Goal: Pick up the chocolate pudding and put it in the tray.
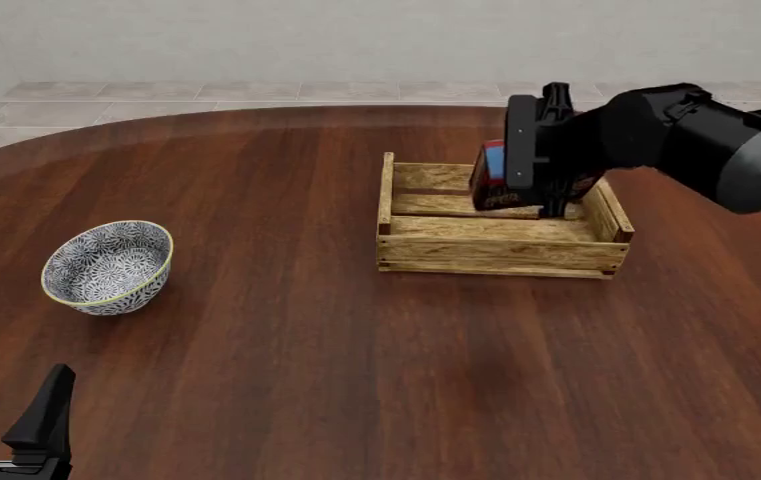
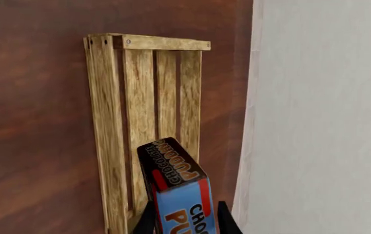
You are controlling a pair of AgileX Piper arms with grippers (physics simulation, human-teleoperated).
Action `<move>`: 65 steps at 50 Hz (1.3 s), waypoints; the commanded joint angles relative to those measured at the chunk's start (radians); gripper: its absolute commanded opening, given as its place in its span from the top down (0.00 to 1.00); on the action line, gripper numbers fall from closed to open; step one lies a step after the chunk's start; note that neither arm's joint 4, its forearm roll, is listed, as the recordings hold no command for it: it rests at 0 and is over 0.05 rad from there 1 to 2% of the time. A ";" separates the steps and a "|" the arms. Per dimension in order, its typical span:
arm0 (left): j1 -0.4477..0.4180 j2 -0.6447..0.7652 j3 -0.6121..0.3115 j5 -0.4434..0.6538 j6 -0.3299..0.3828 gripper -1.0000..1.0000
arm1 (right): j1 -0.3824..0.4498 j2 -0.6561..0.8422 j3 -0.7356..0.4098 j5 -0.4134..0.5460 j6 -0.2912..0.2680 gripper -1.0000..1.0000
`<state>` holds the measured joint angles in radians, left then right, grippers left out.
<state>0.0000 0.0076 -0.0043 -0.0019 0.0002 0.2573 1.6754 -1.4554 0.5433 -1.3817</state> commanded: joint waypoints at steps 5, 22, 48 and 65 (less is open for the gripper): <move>0.000 0.000 0.000 0.000 0.000 0.00 | 0.013 0.151 -0.157 0.017 0.027 1.00; 0.000 0.000 0.000 0.000 0.000 0.00 | 0.024 0.273 -0.284 0.056 0.039 1.00; 0.000 0.000 0.000 0.000 0.000 0.00 | 0.026 0.400 -0.371 0.096 0.090 1.00; 0.000 0.000 0.000 0.000 0.000 0.00 | 0.033 0.471 -0.419 0.089 0.110 1.00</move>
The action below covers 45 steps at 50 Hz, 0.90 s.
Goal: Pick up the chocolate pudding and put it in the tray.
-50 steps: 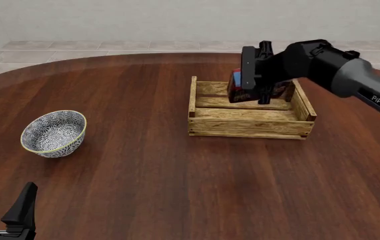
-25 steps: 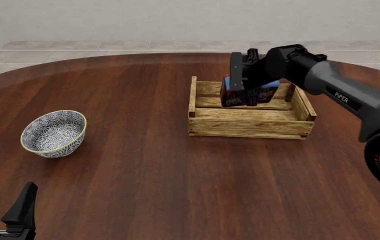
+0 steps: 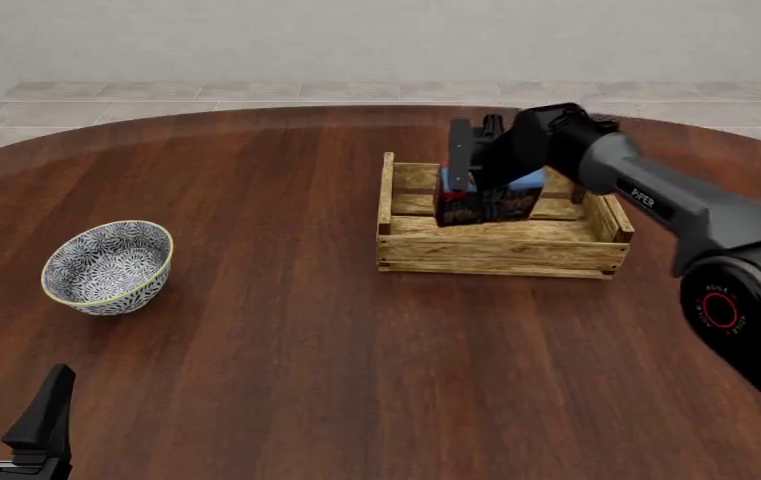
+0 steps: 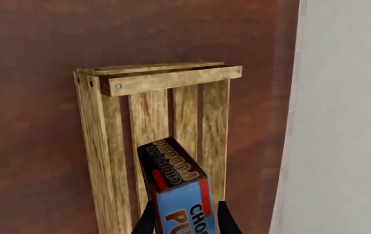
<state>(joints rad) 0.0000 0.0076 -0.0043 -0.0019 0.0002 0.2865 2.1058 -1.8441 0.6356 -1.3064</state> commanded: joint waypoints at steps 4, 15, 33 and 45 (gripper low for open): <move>0.000 0.000 0.000 0.000 0.000 0.00 | 0.008 0.054 -0.043 -0.005 0.045 1.00; 0.000 0.000 0.000 0.000 0.000 0.00 | 0.000 0.090 -0.068 -0.010 0.049 1.00; 0.000 0.000 0.000 0.000 0.000 0.00 | 0.005 0.137 -0.099 -0.013 0.072 1.00; 0.000 0.000 0.000 0.000 0.000 0.00 | 0.006 0.181 -0.163 0.010 0.082 1.00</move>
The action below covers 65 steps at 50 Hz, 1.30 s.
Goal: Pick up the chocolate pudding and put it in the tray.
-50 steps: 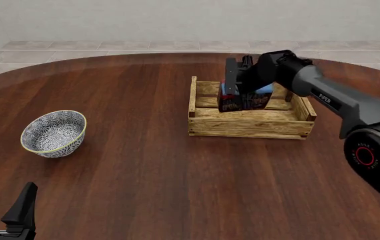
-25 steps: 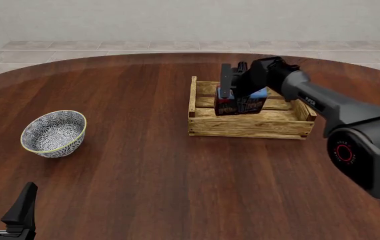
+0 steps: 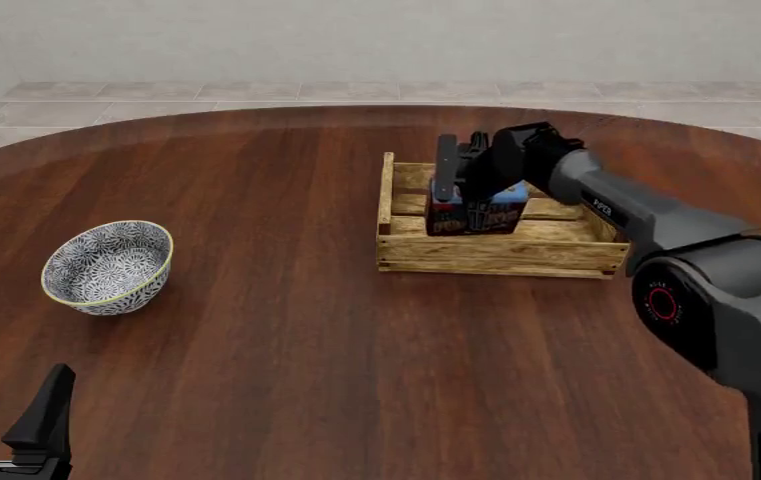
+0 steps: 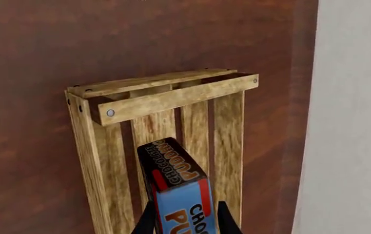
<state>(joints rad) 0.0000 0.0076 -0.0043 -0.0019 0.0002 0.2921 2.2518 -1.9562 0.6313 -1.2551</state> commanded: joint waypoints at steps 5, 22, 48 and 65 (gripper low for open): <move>0.000 0.000 0.000 0.000 0.000 0.00 | 0.000 0.052 -0.076 0.023 0.031 1.00; 0.000 0.000 0.000 0.000 0.000 0.00 | -0.004 0.107 -0.135 0.039 0.041 1.00; 0.000 0.000 0.000 0.000 0.000 0.00 | -0.047 0.143 -0.226 0.084 0.048 0.00; 0.000 0.000 0.000 0.000 0.000 0.00 | -0.040 0.053 -0.175 0.100 0.054 0.00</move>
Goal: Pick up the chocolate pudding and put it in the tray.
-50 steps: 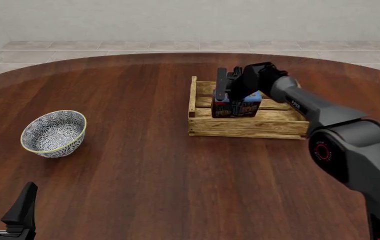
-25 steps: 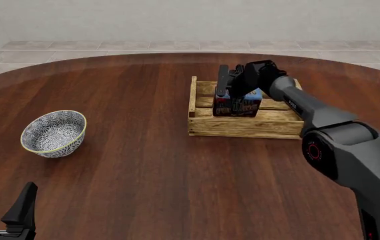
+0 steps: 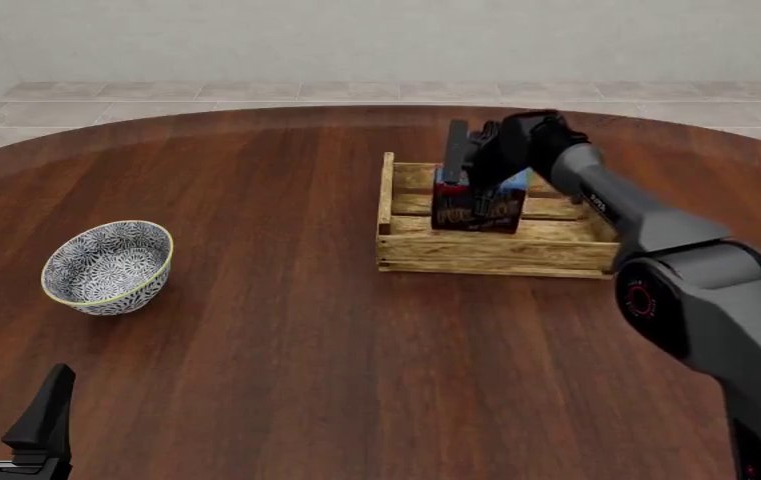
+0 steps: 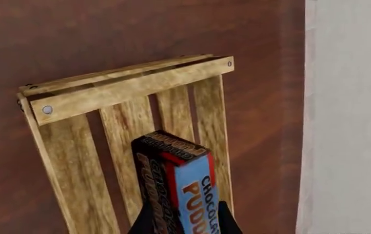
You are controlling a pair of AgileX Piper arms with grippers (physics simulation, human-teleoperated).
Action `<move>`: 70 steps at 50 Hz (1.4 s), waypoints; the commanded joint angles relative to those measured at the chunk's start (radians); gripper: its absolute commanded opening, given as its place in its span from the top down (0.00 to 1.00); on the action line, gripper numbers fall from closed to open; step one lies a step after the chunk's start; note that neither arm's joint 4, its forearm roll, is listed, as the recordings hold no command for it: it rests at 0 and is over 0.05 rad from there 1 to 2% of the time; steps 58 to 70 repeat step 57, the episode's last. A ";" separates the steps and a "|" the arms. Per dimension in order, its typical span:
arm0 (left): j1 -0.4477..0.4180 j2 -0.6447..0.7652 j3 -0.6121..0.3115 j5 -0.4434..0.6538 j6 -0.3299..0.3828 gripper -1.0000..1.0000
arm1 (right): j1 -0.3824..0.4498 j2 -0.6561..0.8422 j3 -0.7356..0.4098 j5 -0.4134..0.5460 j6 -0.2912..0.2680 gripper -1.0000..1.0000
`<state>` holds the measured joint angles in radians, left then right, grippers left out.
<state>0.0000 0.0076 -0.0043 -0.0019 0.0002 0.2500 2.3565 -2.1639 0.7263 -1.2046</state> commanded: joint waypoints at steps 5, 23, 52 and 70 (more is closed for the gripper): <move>0.000 0.000 0.000 0.000 0.000 0.00 | 0.012 -0.076 0.036 0.017 0.015 0.00; 0.000 0.000 0.000 0.000 0.000 0.00 | 0.017 -0.149 0.029 0.058 0.007 0.00; 0.000 0.000 0.000 0.000 0.000 0.00 | 0.004 -0.672 0.525 -0.024 0.048 0.00; 0.000 0.000 0.000 0.000 0.000 0.00 | 0.021 -0.794 0.620 -0.036 0.077 0.00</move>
